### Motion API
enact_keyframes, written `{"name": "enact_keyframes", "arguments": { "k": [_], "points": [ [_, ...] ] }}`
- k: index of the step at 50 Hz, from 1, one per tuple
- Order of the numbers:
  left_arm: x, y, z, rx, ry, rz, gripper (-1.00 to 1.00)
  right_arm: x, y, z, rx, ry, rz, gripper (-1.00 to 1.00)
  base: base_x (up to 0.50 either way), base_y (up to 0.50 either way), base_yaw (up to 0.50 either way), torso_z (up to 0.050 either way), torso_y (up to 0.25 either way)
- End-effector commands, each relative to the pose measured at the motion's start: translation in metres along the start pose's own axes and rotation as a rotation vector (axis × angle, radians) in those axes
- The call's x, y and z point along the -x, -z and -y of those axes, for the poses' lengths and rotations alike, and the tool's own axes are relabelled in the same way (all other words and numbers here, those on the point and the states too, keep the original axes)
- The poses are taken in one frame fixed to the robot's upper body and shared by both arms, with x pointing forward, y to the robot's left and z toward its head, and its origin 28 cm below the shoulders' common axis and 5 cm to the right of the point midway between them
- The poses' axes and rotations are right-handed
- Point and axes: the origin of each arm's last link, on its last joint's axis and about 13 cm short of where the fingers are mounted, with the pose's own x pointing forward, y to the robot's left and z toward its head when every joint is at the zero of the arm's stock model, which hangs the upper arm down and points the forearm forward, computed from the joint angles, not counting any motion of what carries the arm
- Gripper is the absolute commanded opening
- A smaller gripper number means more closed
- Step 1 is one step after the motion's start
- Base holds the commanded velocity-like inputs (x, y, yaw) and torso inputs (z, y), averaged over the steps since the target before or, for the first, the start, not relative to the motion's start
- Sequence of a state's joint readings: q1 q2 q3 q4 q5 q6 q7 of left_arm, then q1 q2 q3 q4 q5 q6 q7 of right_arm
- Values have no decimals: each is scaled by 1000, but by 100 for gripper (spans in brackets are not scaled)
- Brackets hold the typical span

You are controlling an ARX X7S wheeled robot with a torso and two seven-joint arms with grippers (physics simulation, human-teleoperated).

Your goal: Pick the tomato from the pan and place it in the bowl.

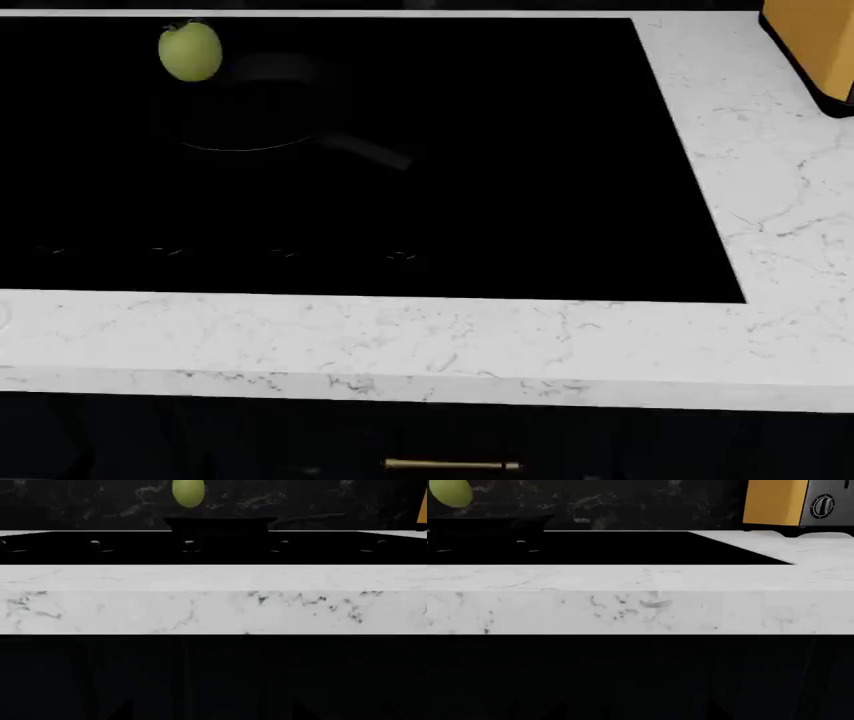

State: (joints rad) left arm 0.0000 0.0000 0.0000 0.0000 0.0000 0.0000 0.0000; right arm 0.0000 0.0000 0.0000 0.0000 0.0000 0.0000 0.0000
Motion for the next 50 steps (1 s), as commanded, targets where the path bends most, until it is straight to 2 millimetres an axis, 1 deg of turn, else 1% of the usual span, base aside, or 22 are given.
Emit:
{"name": "enact_keyframes", "arguments": {
  "k": [1,4,5,8,12,20,21,24,25,26,31,34,35,40,42,43,44,45,47,48,49,50],
  "points": [
    [-1,-1,0,0,0,0,100,-1,0,0,0,0,0,100,0,0,0,0,0],
    [6,1,2,7,50,62,100,4,-6,5,-11,69,31,100,0,0,0,0,0],
    [7,2,2,14,41,48,100,4,-7,6,-7,77,29,100,0,0,0,0,0],
    [5,3,2,-5,45,44,100,-1,-7,5,3,69,15,100,0,0,0,0,0],
    [1,2,1,15,36,38,100,-3,-9,2,12,50,4,100,0,0,0,0,0],
    [2,3,0,14,25,33,100,-3,-2,1,32,33,-25,100,0,0,0,0,0],
    [2,2,0,14,19,36,100,-3,-4,1,33,36,-25,100,0,0,0,0,0],
    [0,-15,-3,22,18,63,100,-4,-20,3,22,39,4,100,0,0,0,0,0],
    [-25,-4,32,111,-11,98,100,-35,-12,-32,-69,5,140,100,0,0,0,0,0],
    [2,0,2,14,17,14,100,0,2,-1,-9,-3,-2,100,0,0,0,0,0],
    [0,2,7,-7,32,10,100,2,2,2,12,17,10,100,0,0,0,0,0],
    [0,3,7,-18,32,7,100,3,2,4,-31,4,-37,100,0,0,0,0,0],
    [0,3,8,-21,31,6,100,3,3,5,12,29,-5,100,0,0,0,0,0],
    [1,4,7,-30,28,4,100,2,3,7,18,41,4,100,0,0,0,0,0],
    [2,1,7,-32,27,12,100,0,-1,9,43,76,33,100,0,0,0,0,0],
    [2,-6,6,-33,30,28,100,-2,-10,12,50,92,77,100,0,0,0,0,0],
    [2,-23,4,-33,43,76,100,-5,-27,18,64,99,138,100,0,0,0,0,0],
    [2,-31,3,-51,38,88,100,-7,-35,20,69,113,170,100,0,0,0,0,0],
    [2,-74,-1,-120,25,168,100,-11,-95,34,62,174,339,100,0,0,0,0,0],
    [2,-84,-2,-134,23,185,100,-11,-110,36,54,186,362,100,0,0,0,0,0],
    [2,-110,-4,-178,-1,240,100,-8,-143,41,10,204,443,100,0,0,0,0,0],
    [2,-121,-5,-194,-12,265,100,-6,-155,42,-14,207,458,100,0,0,0,0,0]
  ]
}}
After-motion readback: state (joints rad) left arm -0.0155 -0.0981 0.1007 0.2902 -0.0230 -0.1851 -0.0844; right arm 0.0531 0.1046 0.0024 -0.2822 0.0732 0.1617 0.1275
